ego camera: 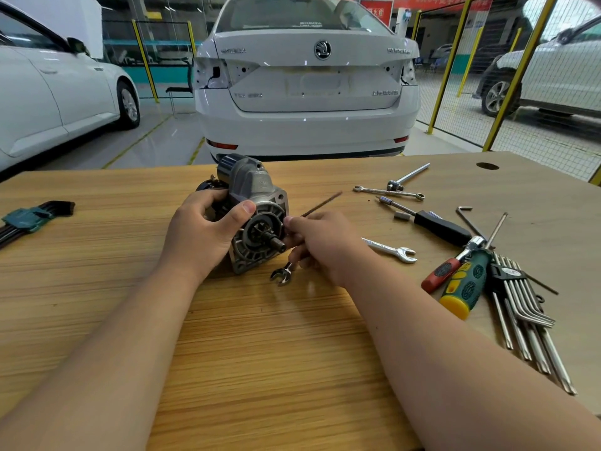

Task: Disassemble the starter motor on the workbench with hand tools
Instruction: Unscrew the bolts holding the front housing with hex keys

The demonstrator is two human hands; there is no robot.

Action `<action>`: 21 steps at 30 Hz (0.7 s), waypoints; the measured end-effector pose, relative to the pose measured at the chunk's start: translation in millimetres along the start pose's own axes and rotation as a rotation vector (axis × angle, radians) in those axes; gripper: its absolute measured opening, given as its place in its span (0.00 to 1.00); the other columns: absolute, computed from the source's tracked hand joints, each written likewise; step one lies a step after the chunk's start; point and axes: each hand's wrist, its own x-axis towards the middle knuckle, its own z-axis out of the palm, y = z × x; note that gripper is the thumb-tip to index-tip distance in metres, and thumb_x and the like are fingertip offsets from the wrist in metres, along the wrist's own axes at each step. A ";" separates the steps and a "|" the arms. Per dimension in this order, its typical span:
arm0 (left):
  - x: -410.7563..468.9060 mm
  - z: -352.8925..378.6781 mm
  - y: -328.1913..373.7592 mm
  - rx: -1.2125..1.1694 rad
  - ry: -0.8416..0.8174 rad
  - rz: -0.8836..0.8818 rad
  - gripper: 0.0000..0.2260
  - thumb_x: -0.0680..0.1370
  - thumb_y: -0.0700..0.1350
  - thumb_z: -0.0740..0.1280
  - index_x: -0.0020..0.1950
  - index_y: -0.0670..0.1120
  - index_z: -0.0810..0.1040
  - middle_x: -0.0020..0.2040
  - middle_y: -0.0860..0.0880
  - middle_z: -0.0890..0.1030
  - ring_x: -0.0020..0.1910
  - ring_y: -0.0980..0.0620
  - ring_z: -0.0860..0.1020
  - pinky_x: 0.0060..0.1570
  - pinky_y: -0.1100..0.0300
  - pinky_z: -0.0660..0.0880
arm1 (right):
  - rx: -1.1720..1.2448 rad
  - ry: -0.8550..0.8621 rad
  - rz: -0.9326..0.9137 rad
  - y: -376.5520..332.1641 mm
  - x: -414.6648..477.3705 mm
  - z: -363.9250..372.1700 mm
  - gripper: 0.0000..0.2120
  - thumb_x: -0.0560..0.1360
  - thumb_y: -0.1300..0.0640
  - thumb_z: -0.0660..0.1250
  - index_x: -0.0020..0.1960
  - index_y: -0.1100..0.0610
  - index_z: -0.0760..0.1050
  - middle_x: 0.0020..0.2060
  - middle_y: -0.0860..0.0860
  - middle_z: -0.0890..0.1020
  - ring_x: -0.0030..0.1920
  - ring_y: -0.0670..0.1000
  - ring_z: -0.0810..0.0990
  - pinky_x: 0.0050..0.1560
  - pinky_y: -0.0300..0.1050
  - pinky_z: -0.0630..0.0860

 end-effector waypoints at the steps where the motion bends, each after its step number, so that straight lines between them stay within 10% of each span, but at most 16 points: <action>1: 0.2 -0.1 -0.4 0.000 0.003 0.001 0.15 0.74 0.60 0.69 0.57 0.57 0.74 0.55 0.55 0.76 0.55 0.55 0.73 0.42 0.68 0.66 | 0.090 -0.019 0.053 -0.7 0.9 1.3 0.09 0.79 0.56 0.65 0.44 0.60 0.77 0.24 0.48 0.79 0.23 0.47 0.76 0.23 0.37 0.70; 10: 0.9 0.5 -0.9 0.001 0.020 -0.005 0.30 0.69 0.65 0.68 0.65 0.49 0.76 0.58 0.55 0.75 0.57 0.56 0.72 0.44 0.70 0.64 | 0.345 -0.016 0.215 -0.5 3.3 9.9 0.09 0.80 0.57 0.63 0.42 0.58 0.74 0.22 0.47 0.77 0.21 0.43 0.73 0.22 0.34 0.68; 21: 0.9 2.4 -0.5 0.014 0.038 -0.002 0.23 0.74 0.59 0.69 0.65 0.48 0.76 0.57 0.55 0.74 0.57 0.56 0.71 0.43 0.71 0.63 | -0.069 0.098 -0.044 -0.6 1.8 7.6 0.08 0.79 0.54 0.65 0.45 0.58 0.77 0.30 0.50 0.80 0.23 0.44 0.75 0.24 0.37 0.71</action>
